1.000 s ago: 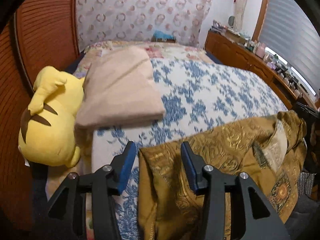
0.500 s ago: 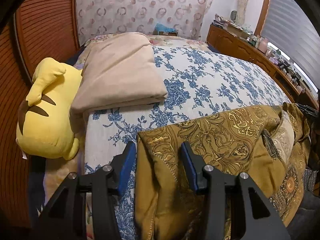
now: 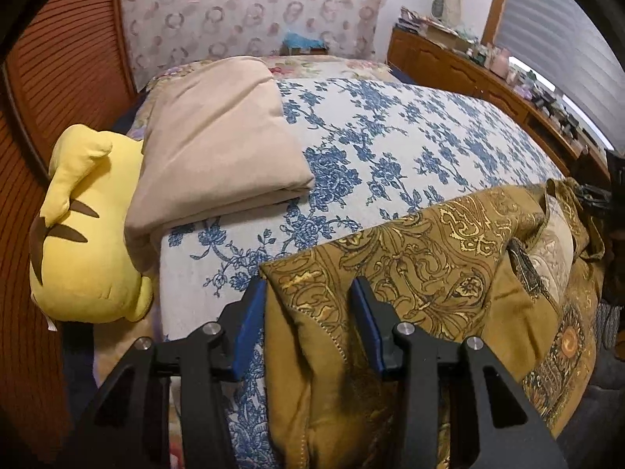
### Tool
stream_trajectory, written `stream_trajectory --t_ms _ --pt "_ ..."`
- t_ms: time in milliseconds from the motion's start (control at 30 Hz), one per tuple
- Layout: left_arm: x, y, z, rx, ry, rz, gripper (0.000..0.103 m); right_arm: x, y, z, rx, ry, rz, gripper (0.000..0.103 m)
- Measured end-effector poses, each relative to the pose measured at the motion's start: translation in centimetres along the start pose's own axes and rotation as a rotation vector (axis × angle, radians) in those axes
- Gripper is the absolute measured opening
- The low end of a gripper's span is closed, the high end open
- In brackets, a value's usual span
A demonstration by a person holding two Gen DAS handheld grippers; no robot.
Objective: Fold small clothes
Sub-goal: 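Grasp the shirt edge with both grippers and lift it up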
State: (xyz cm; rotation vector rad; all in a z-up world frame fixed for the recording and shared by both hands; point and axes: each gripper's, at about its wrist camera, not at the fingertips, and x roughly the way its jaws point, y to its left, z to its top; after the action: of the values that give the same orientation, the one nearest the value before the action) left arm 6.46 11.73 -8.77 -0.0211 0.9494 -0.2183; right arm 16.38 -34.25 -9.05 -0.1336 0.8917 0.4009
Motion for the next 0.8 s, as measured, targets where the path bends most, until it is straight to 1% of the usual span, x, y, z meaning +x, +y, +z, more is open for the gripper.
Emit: stream_trajectory --t_ms 33,67,100,133,167,200,233,267,367,433,467,533,633,800 --pt "0.0 0.0 0.1 0.000 0.002 -0.005 0.039 0.0 0.1 0.0 -0.009 0.001 0.003 0.053" --pt "0.0 0.0 0.1 -0.002 0.003 -0.012 0.035 0.0 0.2 0.0 -0.017 0.001 0.008 0.046" --pt "0.0 0.0 0.1 -0.005 0.003 -0.019 0.032 0.0 0.3 0.0 -0.024 0.000 0.017 0.043" --pt "-0.1 0.0 0.1 -0.009 0.003 -0.031 0.025 0.0 0.4 0.0 -0.028 0.000 0.029 0.036" --pt "-0.2 -0.1 0.0 -0.010 0.003 -0.042 0.017 -0.1 0.5 0.0 -0.032 0.000 0.041 0.026" --pt "-0.3 -0.4 -0.1 -0.005 -0.002 -0.042 0.013 -0.1 0.8 0.0 -0.040 0.000 0.056 0.022" --pt "-0.5 -0.8 -0.2 0.012 -0.010 -0.030 0.008 -0.2 1.0 -0.1 -0.052 -0.001 0.060 0.018" --pt "-0.9 -1.3 -0.4 0.032 -0.028 -0.007 0.006 -0.3 1.2 -0.2 -0.062 0.000 0.056 0.015" --pt "-2.4 -2.0 -0.7 0.015 -0.091 0.011 0.004 -1.6 1.7 -0.4 -0.072 -0.020 0.079 0.011" --pt "-4.4 -2.4 -0.5 0.002 -0.158 0.005 0.004 -3.2 2.1 -0.2 -0.074 -0.057 0.090 0.010" --pt "-5.8 -2.6 -0.2 -0.004 -0.207 0.003 0.004 -4.4 2.2 0.0 -0.073 -0.088 0.095 0.010" --pt "-8.0 -3.2 0.3 -0.002 -0.279 0.003 0.004 -7.1 2.5 0.8 -0.069 -0.158 0.118 0.009" --pt "-10.6 -4.1 1.4 0.005 -0.354 -0.003 0.004 -10.9 3.2 2.2 -0.088 -0.243 0.112 0.009" --pt "-15.4 -5.3 3.8 0.028 -0.474 -0.034 0.004 -16.7 4.4 5.1 -0.127 -0.368 0.108 0.009"
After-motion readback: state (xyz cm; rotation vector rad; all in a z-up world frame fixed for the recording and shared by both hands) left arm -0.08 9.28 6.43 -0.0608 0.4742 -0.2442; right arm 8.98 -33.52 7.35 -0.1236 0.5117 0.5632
